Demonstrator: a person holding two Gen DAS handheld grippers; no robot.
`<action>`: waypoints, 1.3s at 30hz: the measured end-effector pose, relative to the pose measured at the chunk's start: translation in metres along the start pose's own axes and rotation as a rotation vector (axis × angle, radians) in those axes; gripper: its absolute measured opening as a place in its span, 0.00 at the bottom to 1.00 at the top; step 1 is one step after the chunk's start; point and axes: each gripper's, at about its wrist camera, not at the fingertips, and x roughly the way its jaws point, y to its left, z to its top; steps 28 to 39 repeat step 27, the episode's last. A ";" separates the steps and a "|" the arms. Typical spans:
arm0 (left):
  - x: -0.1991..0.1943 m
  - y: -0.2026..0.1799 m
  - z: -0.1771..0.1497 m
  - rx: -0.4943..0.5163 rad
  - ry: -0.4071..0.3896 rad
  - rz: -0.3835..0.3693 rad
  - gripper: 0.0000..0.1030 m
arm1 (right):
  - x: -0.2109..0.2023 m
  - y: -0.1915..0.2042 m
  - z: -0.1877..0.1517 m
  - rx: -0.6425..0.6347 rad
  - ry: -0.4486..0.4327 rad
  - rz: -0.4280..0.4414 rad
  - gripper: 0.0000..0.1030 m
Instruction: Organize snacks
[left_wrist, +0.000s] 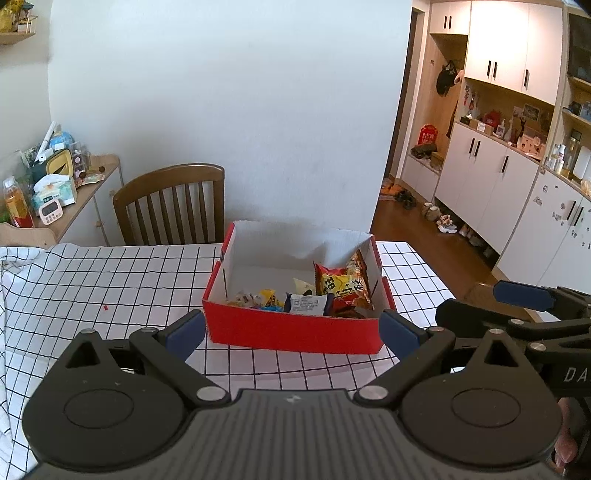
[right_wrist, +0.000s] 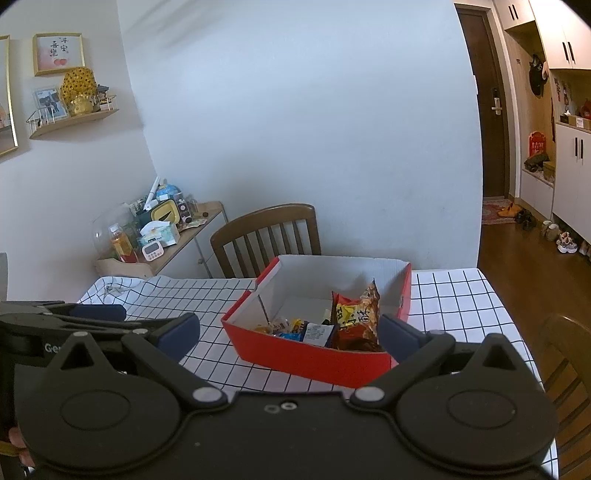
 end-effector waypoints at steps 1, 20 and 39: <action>0.000 0.000 0.000 0.001 0.000 0.002 0.98 | 0.000 0.000 0.000 -0.001 0.000 -0.001 1.00; 0.006 -0.005 0.000 0.031 0.009 0.000 0.98 | -0.002 -0.004 -0.005 0.021 0.016 -0.029 1.00; 0.010 -0.001 -0.001 0.020 0.033 -0.022 0.98 | 0.000 -0.003 -0.007 0.029 0.024 -0.035 1.00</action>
